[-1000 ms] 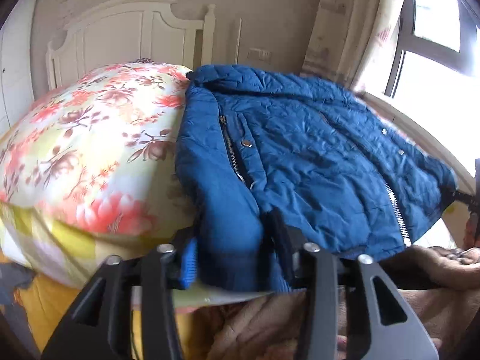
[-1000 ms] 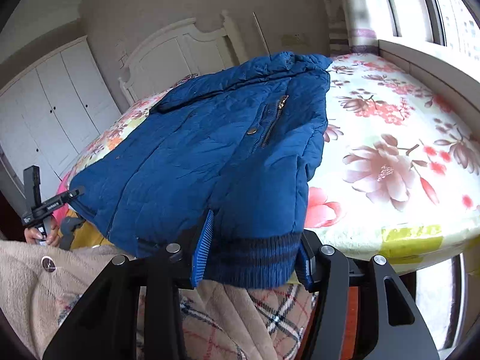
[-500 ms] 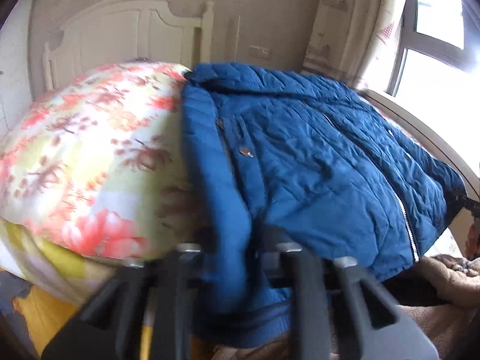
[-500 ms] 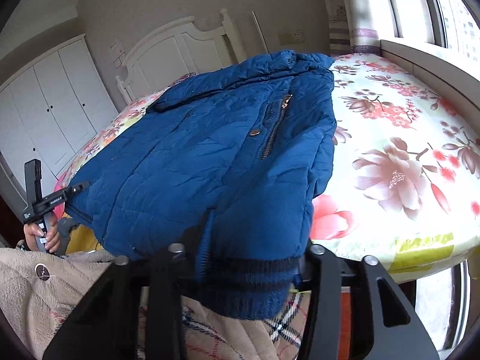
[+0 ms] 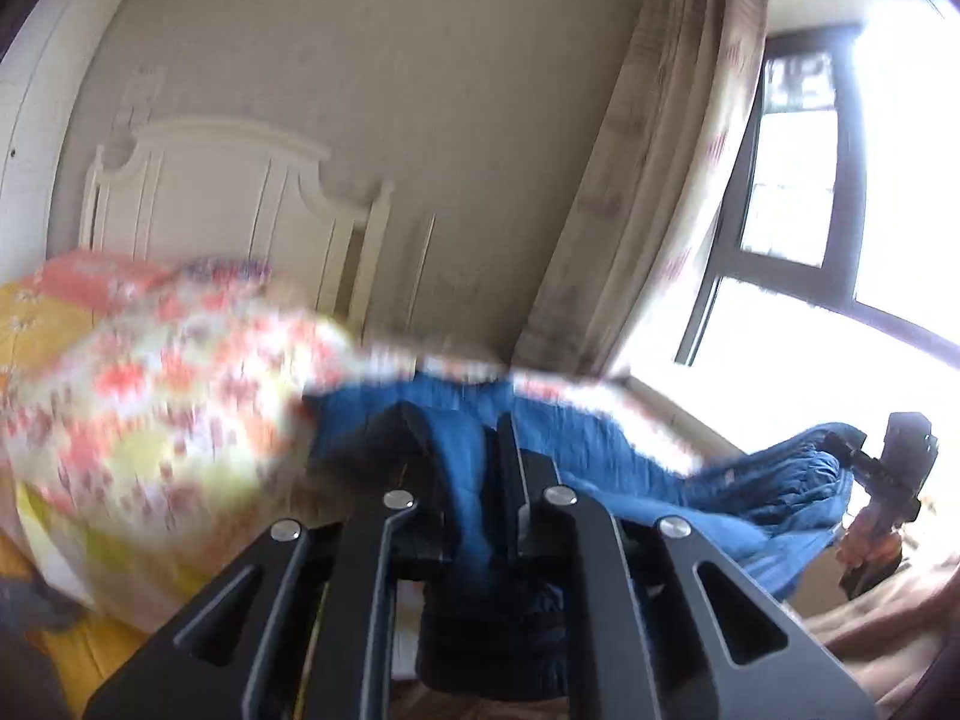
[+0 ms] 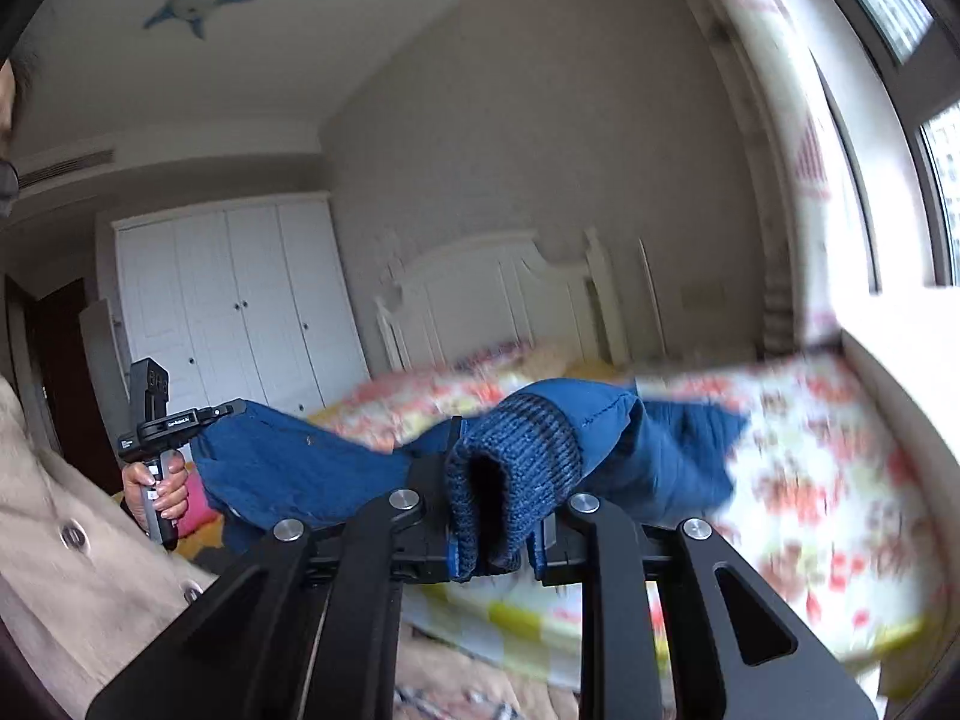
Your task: Fold large clothes
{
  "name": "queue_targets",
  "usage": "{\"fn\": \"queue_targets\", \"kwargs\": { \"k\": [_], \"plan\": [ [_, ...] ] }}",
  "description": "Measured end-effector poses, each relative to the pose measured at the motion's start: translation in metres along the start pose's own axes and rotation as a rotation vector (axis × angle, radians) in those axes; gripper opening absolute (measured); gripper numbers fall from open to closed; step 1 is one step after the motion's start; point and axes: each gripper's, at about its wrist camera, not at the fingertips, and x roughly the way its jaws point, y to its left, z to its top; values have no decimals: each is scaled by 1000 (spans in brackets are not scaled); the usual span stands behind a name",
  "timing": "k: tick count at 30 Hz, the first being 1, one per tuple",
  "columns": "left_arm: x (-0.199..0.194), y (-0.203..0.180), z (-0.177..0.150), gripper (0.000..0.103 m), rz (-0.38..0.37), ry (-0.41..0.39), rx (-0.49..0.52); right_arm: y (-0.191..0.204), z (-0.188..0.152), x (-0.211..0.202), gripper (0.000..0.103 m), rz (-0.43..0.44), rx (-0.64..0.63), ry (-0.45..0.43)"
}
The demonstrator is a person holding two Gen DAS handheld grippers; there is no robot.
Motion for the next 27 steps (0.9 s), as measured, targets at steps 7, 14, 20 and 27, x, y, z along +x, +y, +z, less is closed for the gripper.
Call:
{"fn": "queue_targets", "kwargs": {
  "k": [7, 14, 20, 27],
  "plan": [
    [113, 30, 56, 18, 10, 121, -168, -43, 46, 120, 22, -128, 33, 141],
    [298, 121, 44, 33, 85, 456, -489, -172, 27, 279, 42, -249, 388, 460],
    [315, 193, 18, 77, 119, 433, -716, -238, -13, 275, 94, -188, 671, 377],
    [310, 180, 43, 78, 238, 425, -431, -242, -11, 267, 94, -392, 418, 461]
  ]
}}
